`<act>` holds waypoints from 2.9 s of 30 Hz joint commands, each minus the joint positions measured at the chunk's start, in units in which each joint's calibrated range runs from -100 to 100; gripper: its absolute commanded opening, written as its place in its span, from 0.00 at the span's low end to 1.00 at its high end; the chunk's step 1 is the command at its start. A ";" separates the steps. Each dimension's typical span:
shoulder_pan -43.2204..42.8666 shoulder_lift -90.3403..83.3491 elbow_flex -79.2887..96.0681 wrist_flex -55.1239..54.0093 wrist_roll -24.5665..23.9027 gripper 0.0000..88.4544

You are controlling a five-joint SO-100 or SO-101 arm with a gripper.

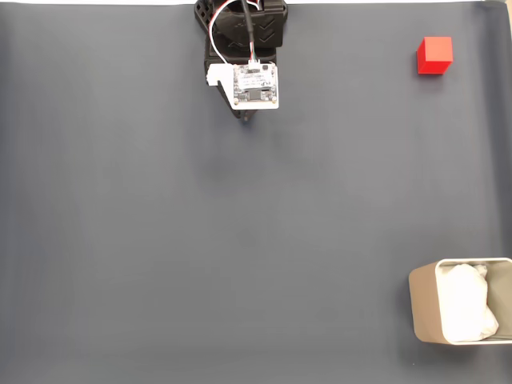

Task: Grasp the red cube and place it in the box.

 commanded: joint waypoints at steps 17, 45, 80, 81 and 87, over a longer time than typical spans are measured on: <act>0.23 0.09 0.45 1.28 -0.15 0.00; 0.51 0.09 0.45 1.28 -0.39 0.00; -1.55 44.28 -75.74 -4.13 -1.27 0.00; -1.69 45.67 -77.38 -3.56 -1.22 0.00; -1.98 51.13 -82.49 -3.06 -0.98 0.00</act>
